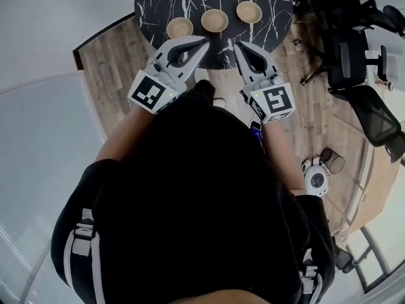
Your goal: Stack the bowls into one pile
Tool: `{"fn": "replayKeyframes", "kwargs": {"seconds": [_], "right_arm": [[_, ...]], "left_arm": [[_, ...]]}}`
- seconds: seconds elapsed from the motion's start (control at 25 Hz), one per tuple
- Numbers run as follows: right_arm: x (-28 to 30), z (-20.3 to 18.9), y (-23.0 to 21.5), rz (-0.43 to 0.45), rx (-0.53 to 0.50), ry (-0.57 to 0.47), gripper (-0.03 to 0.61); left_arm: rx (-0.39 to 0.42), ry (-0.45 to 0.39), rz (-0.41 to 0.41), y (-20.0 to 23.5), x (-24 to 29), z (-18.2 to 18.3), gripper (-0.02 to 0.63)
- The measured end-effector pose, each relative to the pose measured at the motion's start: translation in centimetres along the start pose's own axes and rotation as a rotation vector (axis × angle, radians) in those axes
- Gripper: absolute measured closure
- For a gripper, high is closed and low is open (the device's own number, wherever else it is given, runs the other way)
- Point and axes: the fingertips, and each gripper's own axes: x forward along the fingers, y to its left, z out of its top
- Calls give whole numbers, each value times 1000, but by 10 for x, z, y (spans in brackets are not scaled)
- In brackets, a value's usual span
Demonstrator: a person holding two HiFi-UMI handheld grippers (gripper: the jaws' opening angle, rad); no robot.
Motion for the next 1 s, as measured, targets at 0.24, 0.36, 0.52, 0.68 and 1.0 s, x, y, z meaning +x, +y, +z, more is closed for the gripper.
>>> {"fn": "replayKeyframes", "kwargs": {"seconds": [0.24, 0.36, 0.52, 0.68, 1.0], "right_arm": [[47, -11, -8, 37, 0, 45, 578], [69, -19, -12, 49, 2, 71, 577], [97, -41, -19, 68, 9, 133, 577], [123, -56, -22, 90, 27, 177, 577], [185, -98, -25, 144, -1, 307, 577]], "left_arm": [[-1, -34, 48, 39, -5, -9, 609], [-15, -44, 80, 60, -6, -16, 609], [-38, -51, 109, 84, -7, -24, 609], [-43, -31, 119, 102, -6, -33, 609], [-109, -43, 169, 148, -8, -46, 609]]}}
